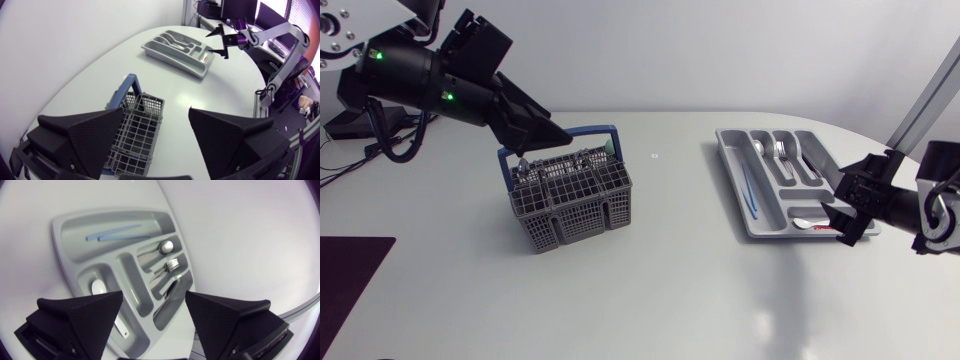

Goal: Unload the cutlery basket into the drawer organizer.

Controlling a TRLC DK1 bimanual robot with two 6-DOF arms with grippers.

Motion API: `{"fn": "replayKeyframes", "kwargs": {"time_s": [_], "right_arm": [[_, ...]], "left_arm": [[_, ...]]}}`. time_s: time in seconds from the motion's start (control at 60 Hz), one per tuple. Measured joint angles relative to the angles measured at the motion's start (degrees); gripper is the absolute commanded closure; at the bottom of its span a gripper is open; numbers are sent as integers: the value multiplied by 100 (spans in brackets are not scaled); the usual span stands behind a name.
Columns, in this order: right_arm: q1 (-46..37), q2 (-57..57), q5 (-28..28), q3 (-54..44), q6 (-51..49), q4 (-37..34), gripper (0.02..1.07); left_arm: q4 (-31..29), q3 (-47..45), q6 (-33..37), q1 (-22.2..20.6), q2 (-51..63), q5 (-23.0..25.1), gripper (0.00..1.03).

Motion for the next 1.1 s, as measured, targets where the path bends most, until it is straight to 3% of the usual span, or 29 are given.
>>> {"fn": "replayKeyframes", "kwargs": {"time_s": [0.067, 0.117, 0.25, 0.3, 0.317, 0.383, 0.6, 0.767, 1.1], "right_arm": [[313, -321, -2, 267, 422, -625, 16], [555, -505, 0, 452, 734, -984, 20], [1290, -748, 24, 918, 1510, -1790, 56], [1572, -743, 24, 1069, 1786, -1996, 68], [1657, -732, 24, 1110, 1862, -2081, 73], [2044, -664, 26, 1268, 2181, -2273, 90], [3193, -225, 105, 1449, 2907, -2496, 99], [3969, 59, 101, 1467, 3320, -2542, 100], [4918, 907, -107, 1961, 3845, -2343, 100]], "left_arm": [[-116, 90, 0, 170, -9, -26, 17], [-264, 221, 0, 310, -9, -42, 26], [-505, 636, 0, 726, -90, -44, 64], [-516, 713, 0, 894, -175, -70, 73], [-516, 728, 0, 949, -201, -87, 82], [-516, 776, 2, 1213, -260, -149, 100], [-511, 533, 326, 1832, -33, -170, 100], [-184, -173, 634, 1932, 483, -168, 100], [-66, -605, 780, 1849, 1318, -61, 100]]}}
